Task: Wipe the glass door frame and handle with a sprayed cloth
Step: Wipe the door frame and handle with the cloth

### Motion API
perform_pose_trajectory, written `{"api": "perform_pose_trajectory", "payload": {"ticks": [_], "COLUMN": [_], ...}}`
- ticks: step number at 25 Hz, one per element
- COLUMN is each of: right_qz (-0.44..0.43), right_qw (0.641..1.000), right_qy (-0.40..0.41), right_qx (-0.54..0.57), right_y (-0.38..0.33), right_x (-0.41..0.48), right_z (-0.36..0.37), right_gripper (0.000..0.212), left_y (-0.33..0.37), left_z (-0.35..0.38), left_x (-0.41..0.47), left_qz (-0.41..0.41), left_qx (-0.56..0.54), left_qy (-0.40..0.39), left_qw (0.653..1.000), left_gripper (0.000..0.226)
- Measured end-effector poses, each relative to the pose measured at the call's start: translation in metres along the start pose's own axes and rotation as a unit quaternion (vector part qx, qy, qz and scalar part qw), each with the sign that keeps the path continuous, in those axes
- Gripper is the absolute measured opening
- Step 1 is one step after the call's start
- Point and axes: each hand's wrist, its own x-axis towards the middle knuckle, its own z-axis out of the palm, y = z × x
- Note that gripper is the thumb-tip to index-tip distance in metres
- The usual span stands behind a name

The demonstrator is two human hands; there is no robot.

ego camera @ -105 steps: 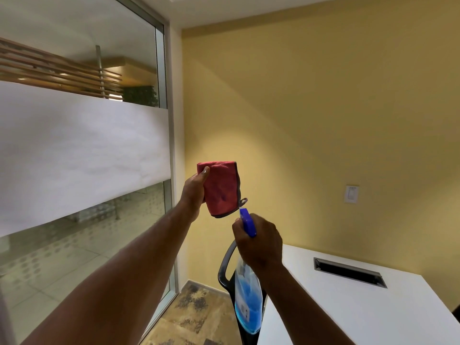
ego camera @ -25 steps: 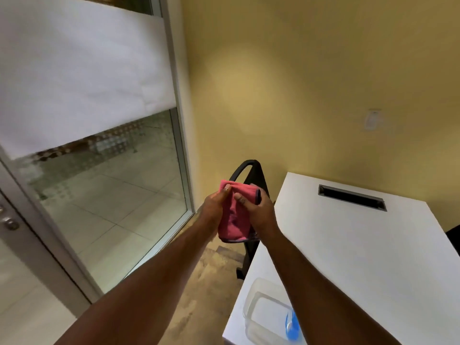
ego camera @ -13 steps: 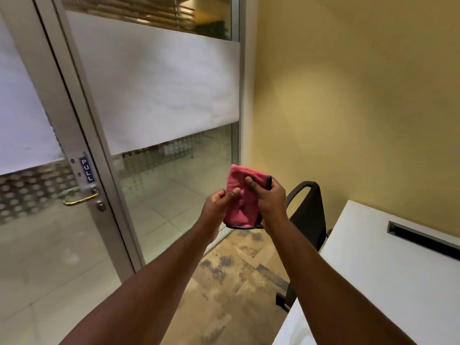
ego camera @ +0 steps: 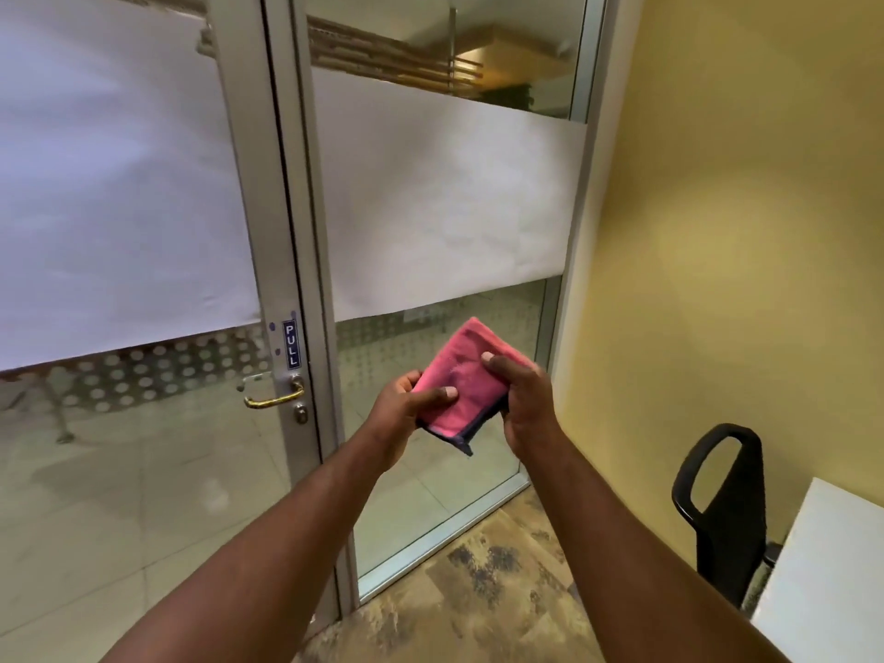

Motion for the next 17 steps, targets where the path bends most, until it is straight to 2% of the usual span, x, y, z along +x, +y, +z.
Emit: {"api": "perform_pose_trajectory", "payload": {"ticks": [4, 9, 14, 17], "right_qz": [0.024, 0.069, 0.098, 0.125], "right_qw": [0.998, 0.983, 0.959, 0.947], "right_qy": [-0.041, -0.116, -0.125, -0.130], "right_qx": [0.044, 0.121, 0.234, 0.266], "right_y": [0.028, 0.070, 0.116, 0.139], "right_x": [0.020, 0.037, 0.053, 0.072], "right_z": [0.055, 0.111, 0.158, 0.180], "right_gripper": [0.034, 0.052, 0.047, 0.045], "left_y": [0.022, 0.028, 0.019, 0.012], "left_z": [-0.061, -0.117, -0.162, -0.179], "left_x": [0.009, 0.021, 0.044, 0.063], "left_qz": [0.011, 0.019, 0.017, 0.030], "left_qx": [-0.056, -0.052, -0.029, 0.029], "left_qy": [0.074, 0.134, 0.191, 0.217], "left_qw": [0.996, 0.989, 0.981, 0.975], "left_gripper": [0.042, 0.048, 0.048, 0.034]}}
